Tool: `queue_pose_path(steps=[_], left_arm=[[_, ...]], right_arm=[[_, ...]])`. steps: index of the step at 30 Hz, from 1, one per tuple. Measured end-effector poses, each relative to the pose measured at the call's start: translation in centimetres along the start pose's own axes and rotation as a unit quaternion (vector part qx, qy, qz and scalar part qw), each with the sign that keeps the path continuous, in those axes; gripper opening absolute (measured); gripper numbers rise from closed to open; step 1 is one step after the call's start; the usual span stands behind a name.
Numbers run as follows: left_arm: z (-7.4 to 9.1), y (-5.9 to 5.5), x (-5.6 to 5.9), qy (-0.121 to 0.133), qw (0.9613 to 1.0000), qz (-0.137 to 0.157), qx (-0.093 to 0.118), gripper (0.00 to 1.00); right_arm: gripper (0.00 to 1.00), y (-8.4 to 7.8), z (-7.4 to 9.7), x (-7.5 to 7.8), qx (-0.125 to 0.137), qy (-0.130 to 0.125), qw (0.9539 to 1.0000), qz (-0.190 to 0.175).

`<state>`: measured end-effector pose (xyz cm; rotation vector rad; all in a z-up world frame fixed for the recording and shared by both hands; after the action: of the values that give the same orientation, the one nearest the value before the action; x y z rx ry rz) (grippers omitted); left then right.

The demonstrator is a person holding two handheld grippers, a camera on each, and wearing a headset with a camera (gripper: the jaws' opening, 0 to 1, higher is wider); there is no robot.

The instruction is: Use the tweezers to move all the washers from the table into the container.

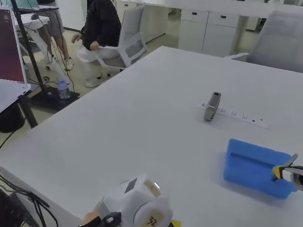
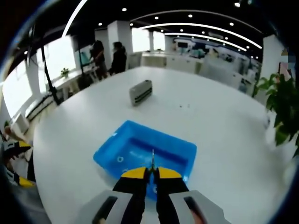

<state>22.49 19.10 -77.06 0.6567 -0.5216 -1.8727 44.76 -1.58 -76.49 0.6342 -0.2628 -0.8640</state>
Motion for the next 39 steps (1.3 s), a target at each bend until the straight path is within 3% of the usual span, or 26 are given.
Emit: queue_pose_path(steps=[4, 6, 8, 11, 13, 16, 22, 27, 28, 30, 32, 34, 38, 39], left_arm=[[0.6, 1.1, -0.5, 0.002, 0.9998, 0.006, 0.02, 0.67], [1.1, 2.2, -0.5, -0.016, 0.9991, 0.022, 0.031, 0.68], [1.8, 3.5, -0.8, -0.017, 0.9983, 0.024, 0.049, 0.67], [3.1, 5.7, -1.1, -0.012, 0.9973, 0.012, 0.072, 0.63], [3.9, 7.0, -0.9, -0.019, 0.9963, 0.003, 0.084, 0.62], [5.0, 8.6, 0.0, -0.044, 0.9943, -0.005, 0.098, 0.59], [6.5, 11.1, 1.7, -0.094, 0.9871, -0.018, 0.128, 0.54], [7.8, 13.2, 4.1, -0.151, 0.976, -0.052, 0.147, 0.41], [8.1, 13.6, 4.9, -0.169, 0.9718, -0.063, 0.152, 0.38], [8.5, 14.2, 6.2, -0.199, 0.964, -0.069, 0.162, 0.36], [8.6, 14.1, 7.5, -0.235, 0.9549, -0.094, 0.155, 0.33], [8.6, 14.1, 8.4, -0.251, 0.9491, -0.117, 0.151, 0.28], [8.5, 14.0, 9.9, -0.277, 0.9366, -0.152, 0.151, 0.24], [8.5, 13.8, 10.5, -0.293, 0.9292, -0.167, 0.152, 0.23]], right_arm=[[0.03, 2.0, 2.8, -0.9, 0.059, 0.003, 0.9982, 0.006], [0.03, 2.2, 4.2, -2.1, 0.072, 0.018, 0.9972, 0.005], [0.03, 2.2, 5.3, -3.2, 0.088, 0.025, 0.9957, 0.012], [0.03, 1.7, 7.2, -4.5, 0.102, 0.028, 0.9941, 0.024], [0.03, 1.3, 8.6, -5.7, 0.112, 0.043, 0.9925, 0.023], [0.04, 0.2, 10.1, -7.8, 0.12, 0.083, 0.9892, 0.016], [0.04, -1.9, 12.1, -10.6, 0.116, 0.128, 0.9847, 0.02], [0.04, -3.6, 13.4, -12.9, 0.11, 0.164, 0.9802, 0.019], [0.04, -4.2, 13.6, -13.7, 0.105, 0.181, 0.9777, 0.017], [0.04, -5.2, 13.8, -14.7, 0.103, 0.191, 0.976, 0.014], [0.04, -6.1, 13.9, -15.8, 0.095, 0.206, 0.9737, 0.024], [0.04, -6.9, 13.9, -16.3, 0.086, 0.207, 0.974, 0.036], [0.04, -8.2, 14.1, -17.2, 0.069, 0.225, 0.9704, 0.054], [0.04, -8.5, 14.2, -17.4, 0.062, 0.231, 0.9691, 0.059]])
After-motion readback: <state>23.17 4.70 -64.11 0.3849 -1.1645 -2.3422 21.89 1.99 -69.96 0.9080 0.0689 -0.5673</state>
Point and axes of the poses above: the centre of the closed fingertips' face, and the gripper's own axes: z roughly backward along the fingers, x roughly to its right, y roughly out of its top, the point moved 2 cm from there along z, roughly backward along the fingers, and after that the axes turned 12 degrees about -x, right-handed, at the moved point
